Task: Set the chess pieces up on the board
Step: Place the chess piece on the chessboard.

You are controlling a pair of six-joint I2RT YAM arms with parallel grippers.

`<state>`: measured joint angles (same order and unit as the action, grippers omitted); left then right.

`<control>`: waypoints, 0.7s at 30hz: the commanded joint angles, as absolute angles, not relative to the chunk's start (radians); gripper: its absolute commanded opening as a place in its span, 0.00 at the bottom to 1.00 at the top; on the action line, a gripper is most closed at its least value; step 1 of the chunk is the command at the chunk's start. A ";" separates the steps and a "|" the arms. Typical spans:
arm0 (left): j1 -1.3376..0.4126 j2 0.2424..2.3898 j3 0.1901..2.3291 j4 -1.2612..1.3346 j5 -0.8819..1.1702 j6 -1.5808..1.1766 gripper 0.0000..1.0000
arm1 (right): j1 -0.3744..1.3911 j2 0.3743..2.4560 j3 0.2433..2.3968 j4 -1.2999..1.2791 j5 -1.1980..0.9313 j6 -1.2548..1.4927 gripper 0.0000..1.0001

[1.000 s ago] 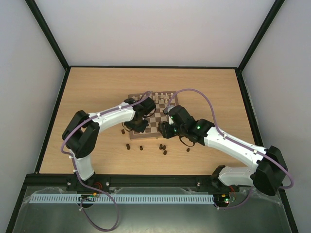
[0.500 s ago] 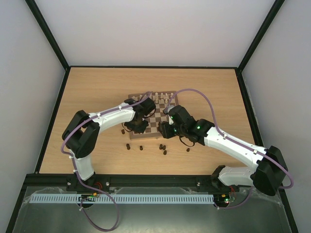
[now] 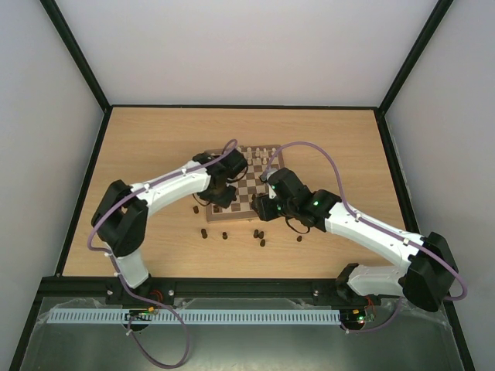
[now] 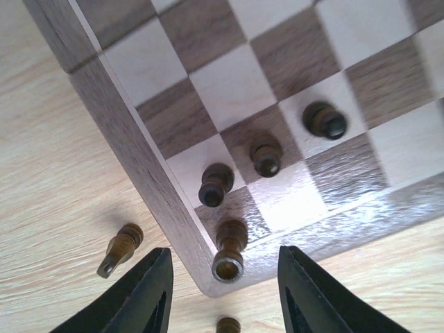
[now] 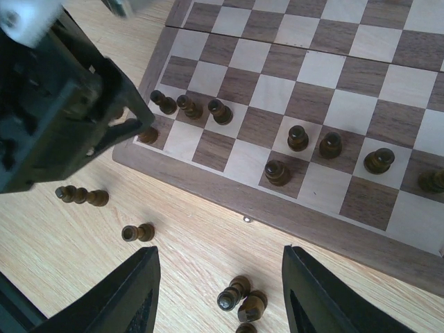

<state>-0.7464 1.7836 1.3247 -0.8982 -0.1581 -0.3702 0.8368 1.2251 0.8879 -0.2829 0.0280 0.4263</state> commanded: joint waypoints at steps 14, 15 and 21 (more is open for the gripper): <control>-0.776 1.266 1.218 -0.748 -0.207 -0.500 0.98 | 0.831 1.213 0.871 -0.304 0.041 0.430 0.74; -0.778 1.222 1.177 -0.715 -0.202 -0.514 0.99 | 0.831 1.204 0.869 -0.308 0.043 0.433 0.81; -0.802 0.965 0.954 -0.541 -0.202 -0.595 0.99 | 0.831 1.127 0.841 -0.341 0.053 0.468 0.98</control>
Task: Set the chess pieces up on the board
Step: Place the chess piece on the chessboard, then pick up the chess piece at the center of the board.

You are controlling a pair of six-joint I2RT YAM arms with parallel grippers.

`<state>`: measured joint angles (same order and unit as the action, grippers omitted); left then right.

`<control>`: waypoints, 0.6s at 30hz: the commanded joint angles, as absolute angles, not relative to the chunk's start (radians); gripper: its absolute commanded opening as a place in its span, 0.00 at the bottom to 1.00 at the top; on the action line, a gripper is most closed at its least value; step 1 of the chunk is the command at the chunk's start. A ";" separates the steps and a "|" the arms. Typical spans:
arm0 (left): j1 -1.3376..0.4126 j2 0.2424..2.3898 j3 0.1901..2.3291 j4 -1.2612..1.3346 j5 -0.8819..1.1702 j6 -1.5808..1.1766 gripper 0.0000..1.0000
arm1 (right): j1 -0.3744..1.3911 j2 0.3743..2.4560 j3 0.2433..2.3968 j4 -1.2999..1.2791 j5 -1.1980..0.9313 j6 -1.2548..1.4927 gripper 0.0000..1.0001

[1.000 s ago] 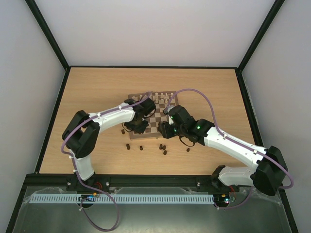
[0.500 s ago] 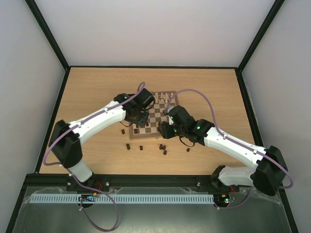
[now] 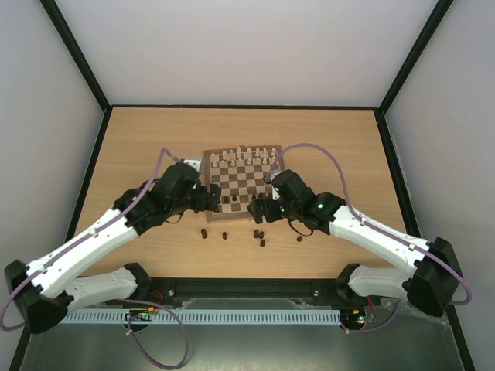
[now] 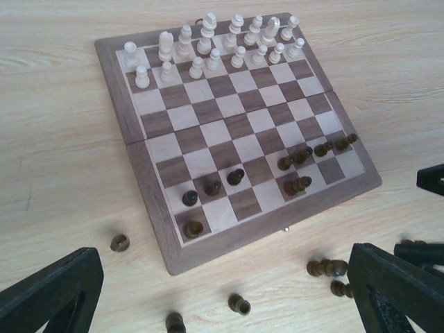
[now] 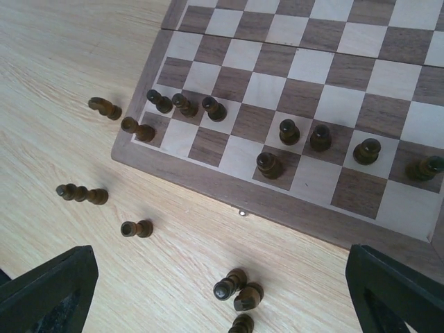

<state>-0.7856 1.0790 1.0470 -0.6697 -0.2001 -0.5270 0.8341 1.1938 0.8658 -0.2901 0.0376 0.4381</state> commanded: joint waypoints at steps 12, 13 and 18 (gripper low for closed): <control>-0.833 0.697 0.771 -0.492 -0.147 -0.673 0.99 | 0.834 0.961 0.737 -0.372 -0.009 0.572 0.99; -0.837 0.686 0.769 -0.493 -0.145 -0.678 1.00 | 0.835 0.954 0.735 -0.375 -0.009 0.577 0.98; -0.843 0.619 0.763 -0.513 -0.151 -0.696 0.99 | 0.838 0.927 0.729 -0.397 -0.012 0.595 0.99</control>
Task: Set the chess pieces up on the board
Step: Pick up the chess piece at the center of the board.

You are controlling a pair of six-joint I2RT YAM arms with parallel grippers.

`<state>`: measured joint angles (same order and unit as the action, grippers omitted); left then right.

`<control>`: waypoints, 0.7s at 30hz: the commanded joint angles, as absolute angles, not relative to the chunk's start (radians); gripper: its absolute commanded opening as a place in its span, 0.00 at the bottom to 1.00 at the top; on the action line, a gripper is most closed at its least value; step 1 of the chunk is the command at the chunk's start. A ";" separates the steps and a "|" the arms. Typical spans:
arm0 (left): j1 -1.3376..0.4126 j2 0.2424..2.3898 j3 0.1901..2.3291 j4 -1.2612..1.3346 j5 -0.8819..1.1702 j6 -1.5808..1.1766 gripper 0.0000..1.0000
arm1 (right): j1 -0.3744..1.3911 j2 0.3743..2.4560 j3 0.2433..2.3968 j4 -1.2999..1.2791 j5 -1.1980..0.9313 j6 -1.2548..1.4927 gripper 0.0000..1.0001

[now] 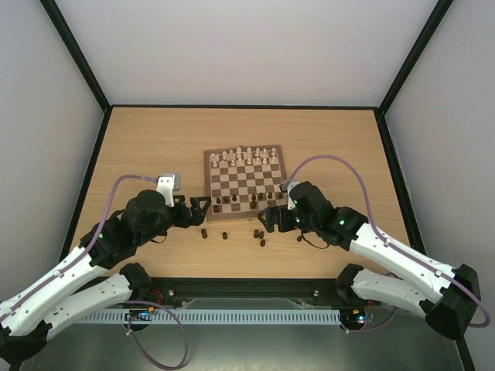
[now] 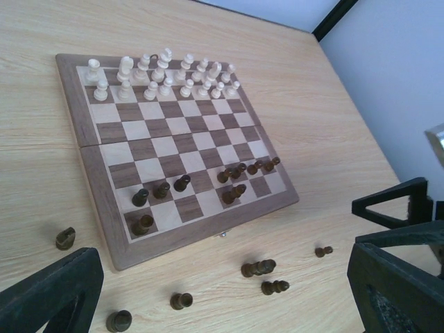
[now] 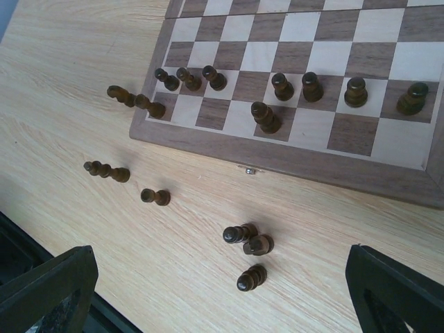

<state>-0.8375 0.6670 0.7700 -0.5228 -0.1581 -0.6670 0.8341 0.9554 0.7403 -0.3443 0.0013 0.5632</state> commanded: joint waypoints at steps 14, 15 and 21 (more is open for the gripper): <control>-0.843 0.672 0.749 -0.447 -0.263 -0.644 0.99 | 0.849 1.096 0.811 -0.427 0.071 0.538 0.73; -0.843 0.684 0.745 -0.435 -0.282 -0.639 1.00 | 0.852 1.125 0.824 -0.426 0.083 0.532 0.68; -0.843 0.743 0.730 -0.388 -0.318 -0.626 1.00 | 0.901 1.308 0.919 -0.435 0.142 0.492 0.47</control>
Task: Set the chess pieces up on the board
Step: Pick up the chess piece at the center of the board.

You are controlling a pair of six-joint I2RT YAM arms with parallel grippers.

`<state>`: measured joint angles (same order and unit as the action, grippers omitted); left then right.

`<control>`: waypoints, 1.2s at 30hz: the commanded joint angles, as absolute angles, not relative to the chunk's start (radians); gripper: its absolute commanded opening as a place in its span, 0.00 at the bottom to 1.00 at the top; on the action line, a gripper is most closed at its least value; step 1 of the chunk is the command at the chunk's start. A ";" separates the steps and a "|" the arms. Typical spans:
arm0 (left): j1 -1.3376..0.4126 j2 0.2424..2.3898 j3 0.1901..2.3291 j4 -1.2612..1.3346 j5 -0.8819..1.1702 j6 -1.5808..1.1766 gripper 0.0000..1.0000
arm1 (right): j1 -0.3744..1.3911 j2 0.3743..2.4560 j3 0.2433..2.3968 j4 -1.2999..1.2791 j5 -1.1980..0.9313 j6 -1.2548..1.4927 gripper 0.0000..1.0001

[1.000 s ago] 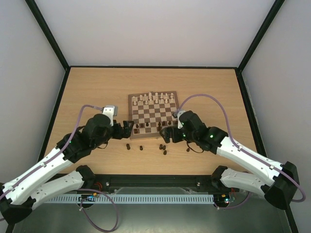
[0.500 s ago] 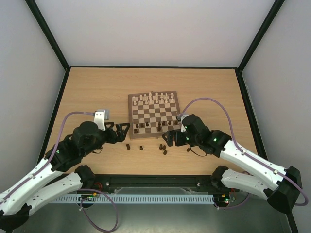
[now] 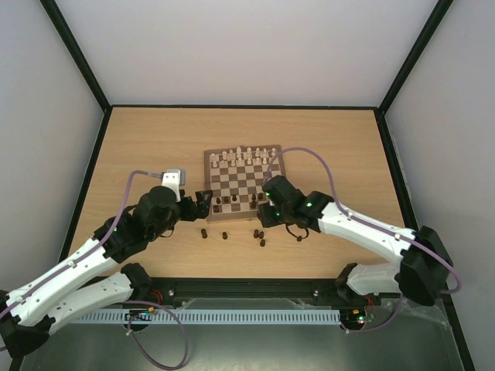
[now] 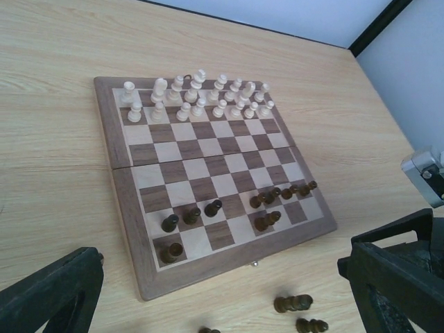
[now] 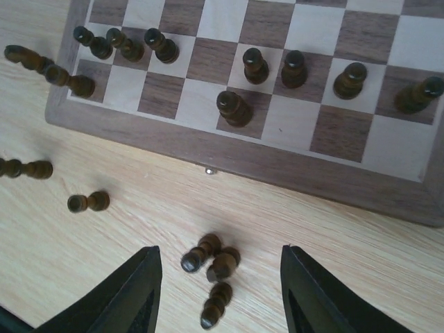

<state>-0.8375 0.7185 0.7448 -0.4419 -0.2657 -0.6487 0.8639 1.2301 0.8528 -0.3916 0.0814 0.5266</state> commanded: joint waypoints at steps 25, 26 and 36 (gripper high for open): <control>-0.842 0.697 0.654 -0.394 -0.336 -0.688 1.00 | 1.033 1.448 0.897 -0.465 0.211 0.513 0.32; -0.843 0.699 0.651 -0.392 -0.336 -0.689 0.99 | 1.035 1.456 0.897 -0.463 0.211 0.512 0.32; -0.843 0.720 0.643 -0.373 -0.330 -0.694 0.99 | 1.053 1.497 0.888 -0.439 0.198 0.508 0.31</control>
<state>-0.8375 0.7113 0.6559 -0.3992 -0.3183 -0.6857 1.0428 1.4830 0.9020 -0.4217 0.1932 0.5087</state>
